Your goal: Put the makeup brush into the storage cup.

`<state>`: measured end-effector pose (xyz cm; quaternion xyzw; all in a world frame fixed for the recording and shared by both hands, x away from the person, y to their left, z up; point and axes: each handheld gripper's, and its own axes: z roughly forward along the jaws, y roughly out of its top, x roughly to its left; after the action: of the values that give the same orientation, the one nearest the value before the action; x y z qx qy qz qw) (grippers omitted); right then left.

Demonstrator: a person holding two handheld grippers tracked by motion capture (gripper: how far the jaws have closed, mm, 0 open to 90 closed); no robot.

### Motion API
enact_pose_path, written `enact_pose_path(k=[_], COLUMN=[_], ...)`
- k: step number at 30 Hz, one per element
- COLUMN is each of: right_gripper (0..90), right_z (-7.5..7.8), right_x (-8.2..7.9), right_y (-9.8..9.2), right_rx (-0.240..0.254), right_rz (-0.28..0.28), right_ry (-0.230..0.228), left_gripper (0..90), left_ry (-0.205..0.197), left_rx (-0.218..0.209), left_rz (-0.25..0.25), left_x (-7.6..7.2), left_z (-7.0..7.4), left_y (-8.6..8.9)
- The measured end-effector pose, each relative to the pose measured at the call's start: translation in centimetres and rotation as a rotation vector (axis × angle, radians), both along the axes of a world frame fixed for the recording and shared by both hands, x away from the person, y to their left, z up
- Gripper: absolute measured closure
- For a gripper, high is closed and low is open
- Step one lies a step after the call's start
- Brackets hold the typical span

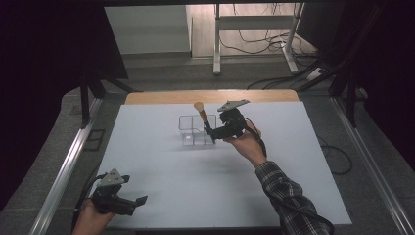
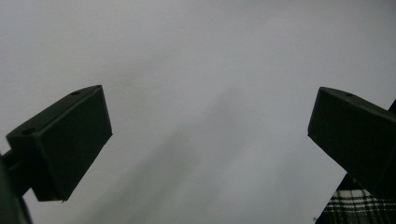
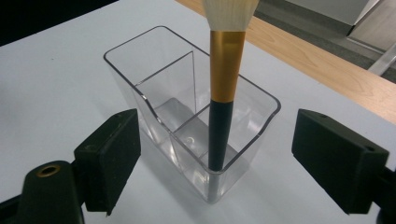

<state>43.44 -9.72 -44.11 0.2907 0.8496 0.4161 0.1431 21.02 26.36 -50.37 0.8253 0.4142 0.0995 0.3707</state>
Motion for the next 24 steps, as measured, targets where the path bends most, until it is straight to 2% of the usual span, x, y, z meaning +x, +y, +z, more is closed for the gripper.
enact_pose_path(k=[10, 20, 24], right_gripper=[9.7, 7.4, 5.8], right_z=[0.0, -0.2, -0.4], right_x=[-0.8, -1.6, -1.8], right_y=[-0.4, -1.4, -1.7], right_rx=[-0.008, 0.018, 0.013], right_rz=[0.017, 0.039, 0.038], right_ry=[0.031, 0.077, 0.093], left_gripper=[0.1, 0.1, 0.1], left_ry=[0.002, 0.006, 0.003], left_rx=[-0.004, -0.004, 0.002], left_rz=[0.002, -0.002, -0.006], left_x=[0.0, 0.1, 0.1], left_z=[0.0, -0.1, 0.0], left_y=[0.0, 0.0, 0.0])
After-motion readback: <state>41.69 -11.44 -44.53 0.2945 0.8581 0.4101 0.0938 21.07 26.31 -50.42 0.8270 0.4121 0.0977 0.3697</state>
